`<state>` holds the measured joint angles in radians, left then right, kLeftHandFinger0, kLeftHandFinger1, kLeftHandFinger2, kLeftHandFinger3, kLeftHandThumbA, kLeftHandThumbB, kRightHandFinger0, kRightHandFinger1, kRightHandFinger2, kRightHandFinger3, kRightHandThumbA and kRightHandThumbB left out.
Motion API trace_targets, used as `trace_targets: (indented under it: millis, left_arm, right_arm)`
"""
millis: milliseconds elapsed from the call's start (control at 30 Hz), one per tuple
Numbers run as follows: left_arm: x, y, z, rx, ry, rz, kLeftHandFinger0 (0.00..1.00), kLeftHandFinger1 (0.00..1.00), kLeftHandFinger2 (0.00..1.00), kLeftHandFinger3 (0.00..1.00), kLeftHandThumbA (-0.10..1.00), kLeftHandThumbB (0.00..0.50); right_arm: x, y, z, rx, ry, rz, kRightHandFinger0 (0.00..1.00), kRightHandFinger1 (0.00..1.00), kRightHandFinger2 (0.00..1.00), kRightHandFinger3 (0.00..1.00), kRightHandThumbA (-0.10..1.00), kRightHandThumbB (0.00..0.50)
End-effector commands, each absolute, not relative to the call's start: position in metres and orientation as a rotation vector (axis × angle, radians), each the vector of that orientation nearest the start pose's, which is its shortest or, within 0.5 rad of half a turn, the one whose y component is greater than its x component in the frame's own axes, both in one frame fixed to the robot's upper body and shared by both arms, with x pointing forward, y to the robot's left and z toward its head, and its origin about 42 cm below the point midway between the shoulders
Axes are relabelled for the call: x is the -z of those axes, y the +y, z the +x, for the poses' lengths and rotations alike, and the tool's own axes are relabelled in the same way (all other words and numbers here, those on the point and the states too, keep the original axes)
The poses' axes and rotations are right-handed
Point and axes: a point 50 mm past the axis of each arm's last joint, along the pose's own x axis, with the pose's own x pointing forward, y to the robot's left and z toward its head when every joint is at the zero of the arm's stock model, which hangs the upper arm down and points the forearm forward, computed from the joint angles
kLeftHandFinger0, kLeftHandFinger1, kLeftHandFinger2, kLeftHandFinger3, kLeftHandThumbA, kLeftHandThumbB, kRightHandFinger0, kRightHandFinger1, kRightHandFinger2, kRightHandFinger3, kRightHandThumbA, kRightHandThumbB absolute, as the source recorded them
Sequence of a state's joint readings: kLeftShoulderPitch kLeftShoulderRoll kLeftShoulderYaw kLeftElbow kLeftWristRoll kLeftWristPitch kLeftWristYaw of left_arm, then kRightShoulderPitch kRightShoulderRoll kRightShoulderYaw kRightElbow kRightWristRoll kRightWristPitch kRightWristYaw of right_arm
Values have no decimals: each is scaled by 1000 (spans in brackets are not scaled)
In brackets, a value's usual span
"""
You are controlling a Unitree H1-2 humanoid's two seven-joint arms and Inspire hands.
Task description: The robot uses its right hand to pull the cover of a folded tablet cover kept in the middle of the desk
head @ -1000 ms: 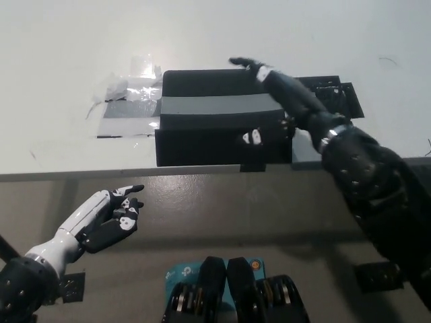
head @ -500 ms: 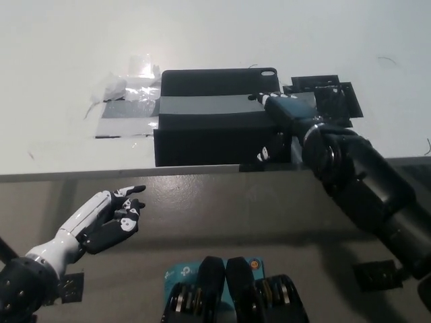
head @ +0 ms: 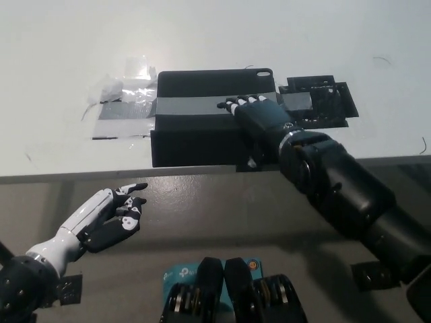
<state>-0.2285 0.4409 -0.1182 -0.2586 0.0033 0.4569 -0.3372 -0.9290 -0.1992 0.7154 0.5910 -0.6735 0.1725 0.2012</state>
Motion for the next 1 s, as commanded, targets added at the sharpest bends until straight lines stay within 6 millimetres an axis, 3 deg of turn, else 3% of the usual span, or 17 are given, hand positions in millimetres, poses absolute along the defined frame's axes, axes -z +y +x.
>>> trace_targets:
  millis: [0,200,267,333,533,567,667,733,800,833,900,933,967]
  left_arm:
    - [-230,280,340,410,29,506,809,877,1000,1000,1000,37]
    - [-230,281,341,408,35,510,816,885,1000,1000,1000,39]
    - [-233,282,344,406,29,509,809,875,1000,1000,1000,53]
    - [-233,282,344,405,27,509,809,872,1000,1000,1000,56]
    - [-235,281,343,404,18,526,821,882,1000,1000,1000,17]
    - [-235,281,343,402,19,528,821,882,1000,1000,1000,28]
    - [-235,280,345,405,21,533,817,880,1000,1000,1000,40]
    - [-234,281,346,407,28,532,819,881,1000,1000,1000,47]
    - [-235,282,346,408,29,539,817,880,1000,1000,1000,52]
    - [-234,283,347,404,32,531,814,877,1000,1000,1000,69]
    - [-235,283,349,400,30,534,812,874,1000,1000,1000,73]
    - [-235,283,348,398,26,538,813,873,1000,1000,1000,62]
    - [-236,283,348,398,24,541,811,870,1000,1000,1000,54]
  right_arm:
    - [-234,-67,486,-623,-341,-1462,1000,1000,1000,1000,1000,500]
    - [-233,-80,486,-634,-313,-1497,1000,1000,1000,1000,1000,500]
    - [-235,-88,486,-643,-284,-1458,1000,1000,1000,1000,1000,469]
    - [-234,-91,486,-652,-253,-1442,1000,1000,1000,1000,1000,473]
    - [-217,-99,487,-649,-168,-1353,1000,1000,996,1000,1000,447]
    - [-216,-97,485,-643,-169,-1330,1000,1000,916,1000,1000,423]
    - [-215,-93,483,-646,-173,-1302,1000,981,883,1000,1000,378]
    - [-213,-85,477,-644,-176,-1203,1000,990,870,879,1000,362]
    - [-212,-82,474,-639,-177,-1160,958,958,833,825,1000,362]
    - [-210,-78,471,-636,-174,-1125,867,879,783,756,1000,364]
    - [-210,-75,469,-641,-157,-1094,768,803,745,740,1000,361]
    - [-209,-71,464,-645,-140,-1077,600,660,678,708,1000,379]
    - [-208,-70,462,-645,-141,-1076,529,603,642,676,1000,370]
